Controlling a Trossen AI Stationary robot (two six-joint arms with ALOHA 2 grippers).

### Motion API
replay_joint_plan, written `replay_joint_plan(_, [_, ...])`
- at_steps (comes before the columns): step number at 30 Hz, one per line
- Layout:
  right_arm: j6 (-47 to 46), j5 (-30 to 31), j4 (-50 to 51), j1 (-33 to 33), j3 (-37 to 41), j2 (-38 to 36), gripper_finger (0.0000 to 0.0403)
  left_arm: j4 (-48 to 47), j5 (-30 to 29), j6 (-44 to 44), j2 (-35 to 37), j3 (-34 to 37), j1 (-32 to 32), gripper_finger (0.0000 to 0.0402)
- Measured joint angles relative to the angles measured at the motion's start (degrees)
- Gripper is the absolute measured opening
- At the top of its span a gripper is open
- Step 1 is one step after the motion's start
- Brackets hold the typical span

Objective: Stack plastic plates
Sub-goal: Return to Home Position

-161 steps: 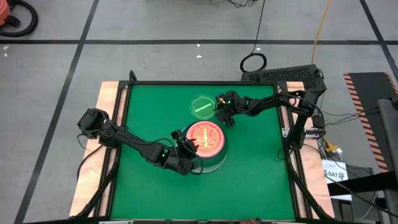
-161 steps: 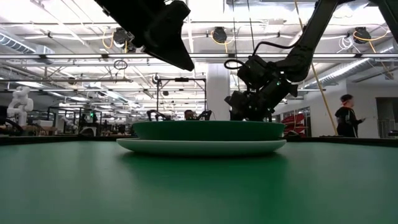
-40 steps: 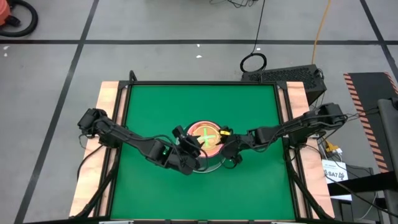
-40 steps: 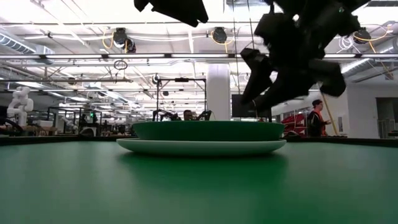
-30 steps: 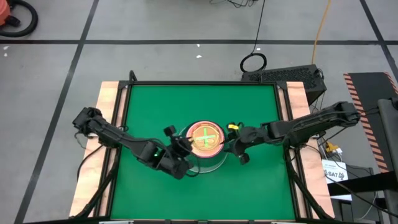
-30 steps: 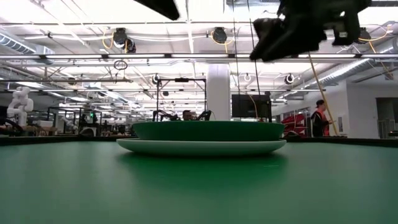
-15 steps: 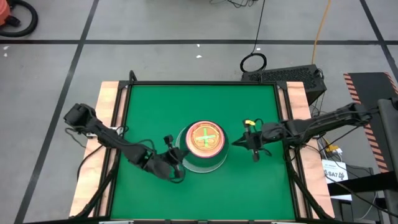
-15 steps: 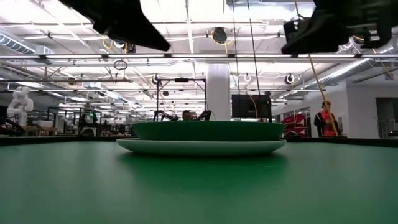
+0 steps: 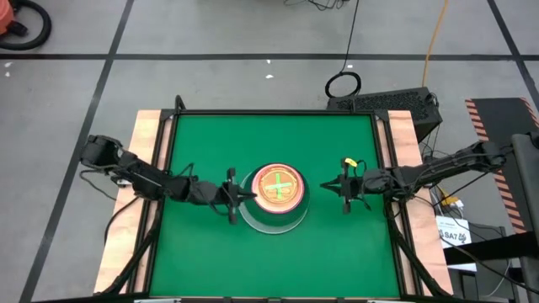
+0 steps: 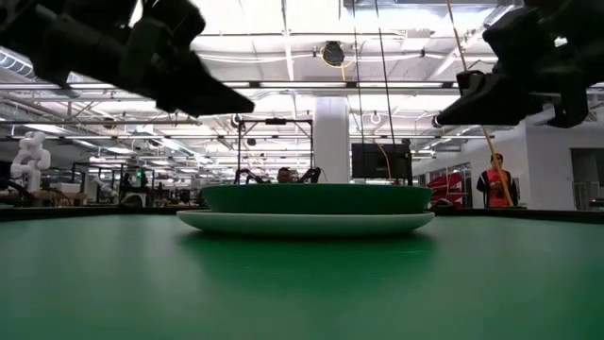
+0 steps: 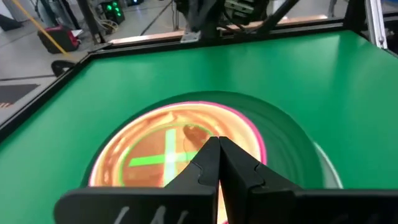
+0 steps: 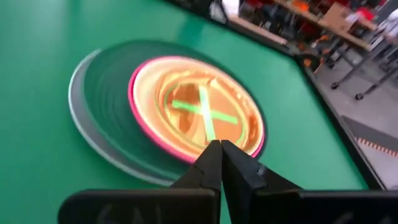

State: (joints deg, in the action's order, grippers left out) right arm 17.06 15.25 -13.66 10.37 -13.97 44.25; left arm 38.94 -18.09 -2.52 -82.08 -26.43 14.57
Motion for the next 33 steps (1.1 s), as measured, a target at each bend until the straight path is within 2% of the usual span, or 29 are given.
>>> replay_joint_plan(4, [0.0,2.0,-7.6,0.0,3.7,0.0,0.0001,2.3,2.2,-0.9,3.2,4.6,-2.3,0.0006])
replay_joint_plan(8, [0.4,5.7,-10.1,0.0,5.9,0.0,0.0001,3.3,3.7,-1.7,6.4,8.3,-4.3,0.0006])
replay_joint_plan(11, [0.0,5.7,-11.0,0.0,6.8,0.0,0.0001,4.9,5.1,-1.2,9.4,11.1,-4.9,0.0006])
replay_joint_plan(16, [-1.1,6.1,-14.5,0.0,8.6,0.0,0.0,5.2,5.1,0.2,14.2,14.6,-4.9,0.0005])
replay_joint_plan(21, [-1.0,11.0,-22.8,0.1,11.9,-0.4,0.0,5.1,4.8,-1.5,18.5,17.2,-4.7,0.0005])
replay_joint_plan(24, [-0.8,13.2,-23.2,0.2,12.8,-1.6,0.0,5.1,4.7,-1.9,20.9,18.6,-4.8,0.0005])
replay_joint_plan(33, [0.2,7.7,-17.6,0.2,12.9,-6.2,0.0,5.0,4.4,-1.5,28.5,23.4,-4.8,0.0005])
